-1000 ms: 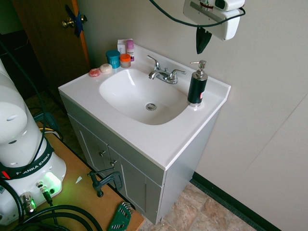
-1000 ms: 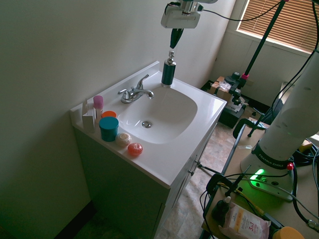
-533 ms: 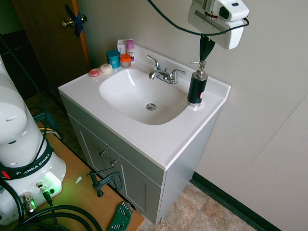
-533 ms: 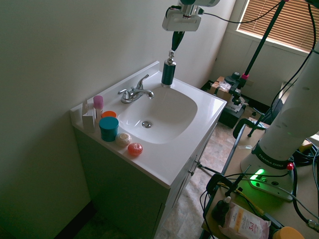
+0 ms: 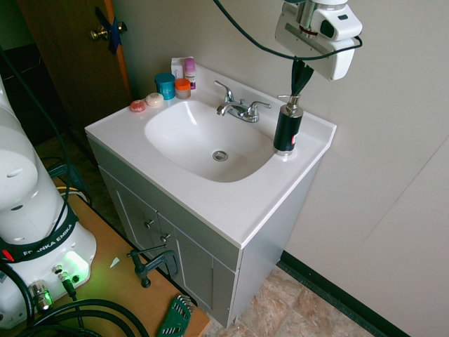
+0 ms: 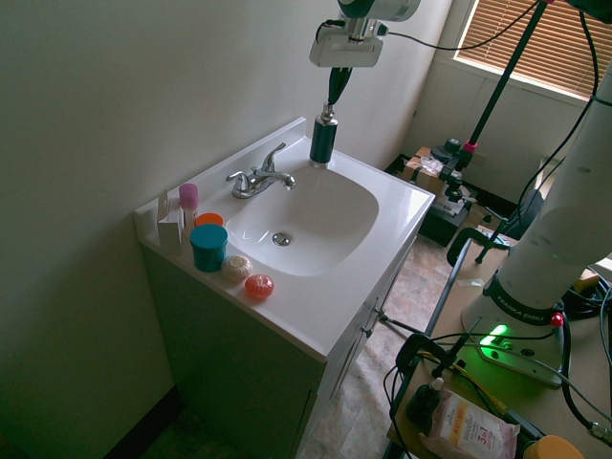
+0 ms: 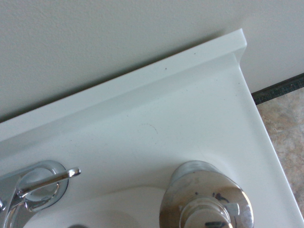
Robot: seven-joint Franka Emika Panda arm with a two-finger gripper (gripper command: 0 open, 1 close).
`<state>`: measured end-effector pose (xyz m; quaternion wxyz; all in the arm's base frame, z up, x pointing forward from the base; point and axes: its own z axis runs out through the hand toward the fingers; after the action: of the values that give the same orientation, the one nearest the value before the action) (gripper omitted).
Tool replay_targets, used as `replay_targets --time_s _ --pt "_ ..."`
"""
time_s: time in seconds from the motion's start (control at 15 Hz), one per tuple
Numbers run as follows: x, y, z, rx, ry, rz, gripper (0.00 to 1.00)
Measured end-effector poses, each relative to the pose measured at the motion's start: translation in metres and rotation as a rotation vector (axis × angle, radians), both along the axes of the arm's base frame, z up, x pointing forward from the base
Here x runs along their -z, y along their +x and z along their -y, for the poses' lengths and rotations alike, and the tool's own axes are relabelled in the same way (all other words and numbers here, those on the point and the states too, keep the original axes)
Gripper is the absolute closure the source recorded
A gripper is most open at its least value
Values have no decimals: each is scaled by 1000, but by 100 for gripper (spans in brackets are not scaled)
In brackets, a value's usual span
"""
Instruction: Press down on the sanitizer
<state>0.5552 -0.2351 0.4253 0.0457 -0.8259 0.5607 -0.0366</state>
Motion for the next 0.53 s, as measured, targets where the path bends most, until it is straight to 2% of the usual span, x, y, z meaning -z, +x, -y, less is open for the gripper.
replay_targets --time_s 0.33,0.53 --pt "-2 2 1 -11 -3 5 100" --pt "-27 -5 -1 -38 6 39 100"
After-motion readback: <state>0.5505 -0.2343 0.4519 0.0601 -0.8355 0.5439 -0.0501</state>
